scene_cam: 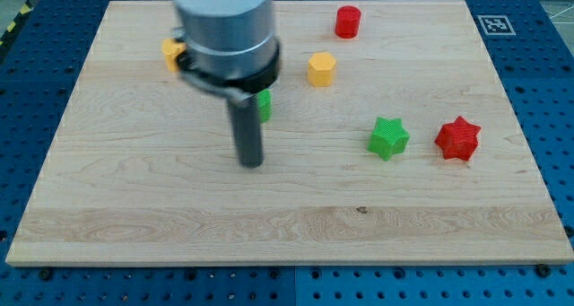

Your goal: Push the green circle slightly up

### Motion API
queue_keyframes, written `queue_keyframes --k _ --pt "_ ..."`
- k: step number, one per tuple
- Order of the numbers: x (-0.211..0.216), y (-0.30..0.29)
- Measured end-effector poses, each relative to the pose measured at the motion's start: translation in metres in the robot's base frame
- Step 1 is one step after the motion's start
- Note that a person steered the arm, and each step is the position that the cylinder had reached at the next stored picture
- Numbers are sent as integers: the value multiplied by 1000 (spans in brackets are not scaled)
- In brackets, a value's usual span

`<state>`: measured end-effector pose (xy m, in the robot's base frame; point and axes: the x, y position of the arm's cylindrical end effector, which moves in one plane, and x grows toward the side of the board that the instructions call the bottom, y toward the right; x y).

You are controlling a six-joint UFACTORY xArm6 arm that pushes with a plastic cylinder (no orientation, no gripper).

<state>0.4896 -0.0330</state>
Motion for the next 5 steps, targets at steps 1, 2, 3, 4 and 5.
queue_keyframes --k 1,2,3,4,5 --pt "-11 7" --pt "-29 7" --pt "-42 7" --pt "-58 8" --pt "-49 3"
